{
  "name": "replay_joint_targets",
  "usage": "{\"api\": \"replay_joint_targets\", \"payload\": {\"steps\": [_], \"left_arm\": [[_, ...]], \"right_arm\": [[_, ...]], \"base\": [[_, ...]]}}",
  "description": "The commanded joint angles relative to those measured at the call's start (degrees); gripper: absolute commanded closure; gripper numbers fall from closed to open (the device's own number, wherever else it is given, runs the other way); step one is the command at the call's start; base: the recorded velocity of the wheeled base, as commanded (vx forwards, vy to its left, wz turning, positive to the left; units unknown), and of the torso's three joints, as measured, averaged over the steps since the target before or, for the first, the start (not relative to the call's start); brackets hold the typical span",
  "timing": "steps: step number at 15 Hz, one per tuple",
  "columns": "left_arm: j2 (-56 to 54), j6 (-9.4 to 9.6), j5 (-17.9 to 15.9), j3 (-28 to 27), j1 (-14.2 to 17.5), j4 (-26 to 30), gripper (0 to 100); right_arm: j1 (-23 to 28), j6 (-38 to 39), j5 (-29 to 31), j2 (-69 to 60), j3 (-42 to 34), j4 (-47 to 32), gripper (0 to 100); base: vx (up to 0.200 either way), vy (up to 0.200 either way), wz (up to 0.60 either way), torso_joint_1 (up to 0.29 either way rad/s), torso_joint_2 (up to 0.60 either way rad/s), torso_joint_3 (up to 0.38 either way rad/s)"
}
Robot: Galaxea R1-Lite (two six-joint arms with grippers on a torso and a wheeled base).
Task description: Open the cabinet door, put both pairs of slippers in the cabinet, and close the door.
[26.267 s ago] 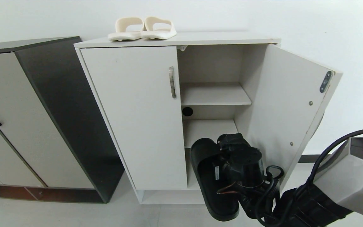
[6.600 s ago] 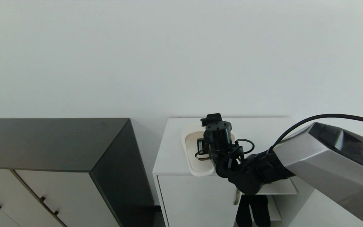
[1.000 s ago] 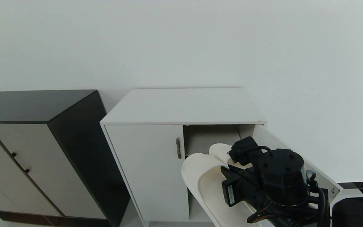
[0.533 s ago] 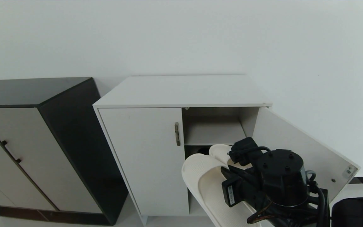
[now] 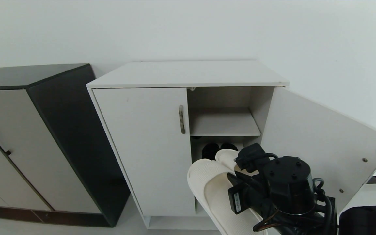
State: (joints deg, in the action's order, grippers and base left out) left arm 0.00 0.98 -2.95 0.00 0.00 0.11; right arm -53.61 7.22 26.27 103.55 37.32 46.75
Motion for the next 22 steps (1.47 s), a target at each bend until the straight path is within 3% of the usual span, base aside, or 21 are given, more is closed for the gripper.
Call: {"api": "replay_joint_targets", "payload": {"steps": [1, 11, 13, 14, 15, 16, 18, 20, 22], "left_arm": [[0.09, -0.01, -0.04, 0.0, 0.0, -0.02, 100], [0.09, -0.01, -0.04, 0.0, 0.0, -0.02, 100], [0.0, -0.01, 0.05, 0.0, 0.0, -0.02, 100], [0.0, -0.01, 0.05, 0.0, 0.0, -0.02, 100], [0.0, -0.01, 0.05, 0.0, 0.0, -0.02, 100], [0.09, -0.01, -0.04, 0.0, 0.0, -0.02, 100], [0.0, -0.01, 0.05, 0.0, 0.0, -0.02, 100], [0.09, -0.01, 0.05, 0.0, 0.0, -0.02, 100], [0.09, -0.01, -0.04, 0.0, 0.0, -0.02, 100]], "right_arm": [[0.0, -0.01, 0.01, 1.13, -0.23, 0.36, 100], [2.11, -2.47, 0.1, 2.98, -0.23, 2.47, 100], [2.2, -3.88, 4.05, 4.73, 1.36, 2.56, 100], [2.2, -3.35, 10.82, 7.72, 5.4, 1.33, 100], [2.2, -2.91, 13.1, 9.04, 7.6, 0.89, 100], [2.2, -1.5, 13.98, 10.01, 10.94, 0.18, 100], [1.93, 1.4, 14.95, 7.81, 17.88, -8.69, 100], [1.85, 5.79, 19.96, 6.58, 27.55, -19.94, 100], [2.11, 6.32, 21.89, 6.58, 31.94, -23.46, 100]], "base": [[0.0, 0.0, 0.0, -0.115, 0.46, 0.349], [0.0, 0.0, 0.0, -0.046, 0.36, 0.317], [0.0, 0.0, 0.0, 0.004, 0.03, 0.021], [0.0, 0.0, 0.0, 0.0, 0.0, 0.0], [0.0, 0.0, 0.0, 0.0, 0.0, 0.0], [0.0, 0.0, 0.0, 0.0, 0.0, 0.0], [0.0, 0.0, 0.0, 0.0, 0.0, 0.0], [0.0, 0.0, 0.0, 0.0, 0.0, 0.0], [0.0, 0.0, 0.0, 0.0, 0.0, 0.0]]}}
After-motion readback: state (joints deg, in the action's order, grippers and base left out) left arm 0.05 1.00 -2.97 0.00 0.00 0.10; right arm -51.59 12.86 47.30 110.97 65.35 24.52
